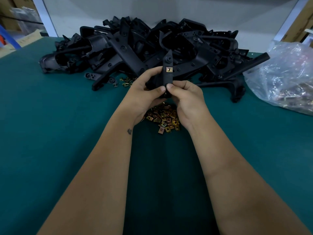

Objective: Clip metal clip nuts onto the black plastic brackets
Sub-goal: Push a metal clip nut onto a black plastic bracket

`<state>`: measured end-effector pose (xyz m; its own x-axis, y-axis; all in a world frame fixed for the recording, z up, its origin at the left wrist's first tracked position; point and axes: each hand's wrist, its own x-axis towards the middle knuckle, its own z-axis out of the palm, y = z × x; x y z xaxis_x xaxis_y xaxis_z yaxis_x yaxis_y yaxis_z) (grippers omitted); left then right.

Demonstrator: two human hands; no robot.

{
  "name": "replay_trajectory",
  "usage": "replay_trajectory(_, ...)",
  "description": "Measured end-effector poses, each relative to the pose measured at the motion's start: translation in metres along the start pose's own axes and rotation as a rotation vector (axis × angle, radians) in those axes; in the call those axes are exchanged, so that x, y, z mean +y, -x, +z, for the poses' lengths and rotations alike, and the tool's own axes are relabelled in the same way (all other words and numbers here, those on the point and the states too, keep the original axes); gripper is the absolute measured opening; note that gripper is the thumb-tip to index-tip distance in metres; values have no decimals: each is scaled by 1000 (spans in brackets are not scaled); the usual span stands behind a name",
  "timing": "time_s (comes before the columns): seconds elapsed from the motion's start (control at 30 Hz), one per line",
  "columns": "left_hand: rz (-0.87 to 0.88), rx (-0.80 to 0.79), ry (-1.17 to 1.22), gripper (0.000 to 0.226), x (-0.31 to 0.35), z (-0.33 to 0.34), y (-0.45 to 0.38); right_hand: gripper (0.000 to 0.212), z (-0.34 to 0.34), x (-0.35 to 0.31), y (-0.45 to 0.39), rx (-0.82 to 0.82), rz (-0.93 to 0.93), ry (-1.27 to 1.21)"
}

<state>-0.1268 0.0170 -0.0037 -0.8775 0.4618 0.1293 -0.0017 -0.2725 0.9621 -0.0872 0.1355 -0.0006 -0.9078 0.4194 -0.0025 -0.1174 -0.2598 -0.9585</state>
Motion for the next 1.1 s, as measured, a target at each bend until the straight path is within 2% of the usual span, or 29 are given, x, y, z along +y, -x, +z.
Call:
replay_trajectory(0.33, 0, 19, 188, 48, -1, 1, -4, 15, 3, -1, -1, 22, -22, -252)
replay_trajectory(0.4, -7, 43, 248, 46, -1, 1, -5, 13, 2, -1, -2, 71, -90, -154)
replay_trajectory(0.57, -12, 97, 234, 41, -3, 2, -7, 5, 7, 5, 3, 67, -348, 371)
replay_trajectory(0.7, -5, 134, 209, 44, -4, 2, -9, 15, 9, 11, 4, 110, -453, 669)
replay_trajectory(0.83, 5, 153, 232, 44, -5, 1, -11, 22, 8, 11, 4, 129, -475, 756)
replay_trajectory(1.1, -4, 173, 212, 44, -5, 2, -11, 23, 8, 10, 7, 142, -536, 792)
